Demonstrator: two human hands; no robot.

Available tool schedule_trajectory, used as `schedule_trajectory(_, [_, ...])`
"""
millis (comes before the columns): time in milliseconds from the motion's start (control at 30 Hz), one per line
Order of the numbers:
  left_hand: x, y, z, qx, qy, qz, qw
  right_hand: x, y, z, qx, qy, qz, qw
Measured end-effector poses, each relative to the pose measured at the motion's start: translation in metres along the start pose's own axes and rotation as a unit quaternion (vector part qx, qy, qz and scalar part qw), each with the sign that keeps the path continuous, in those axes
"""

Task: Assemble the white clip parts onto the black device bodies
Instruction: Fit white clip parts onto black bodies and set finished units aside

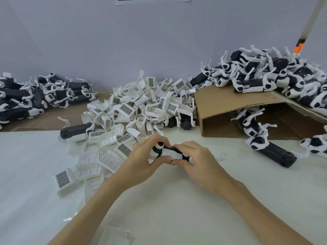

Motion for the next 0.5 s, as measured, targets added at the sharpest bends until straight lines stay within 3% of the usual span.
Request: schedule_trajectory(500, [-0.0057, -0.0028, -0.006, -0.037, -0.017, -0.02, 0.999, -0.0001, 0.0005, 0.0056, -0.001, -0.006, 0.049, 0.999])
Point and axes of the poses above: each hand's wrist, its own y-axis away from the middle knuckle, its own z-axis out of the palm, x = y × z, the point moved 4 cm from there along -y, towards the middle knuckle, and after that the axes turned 3 degrees about y, right-handed, at the moved point
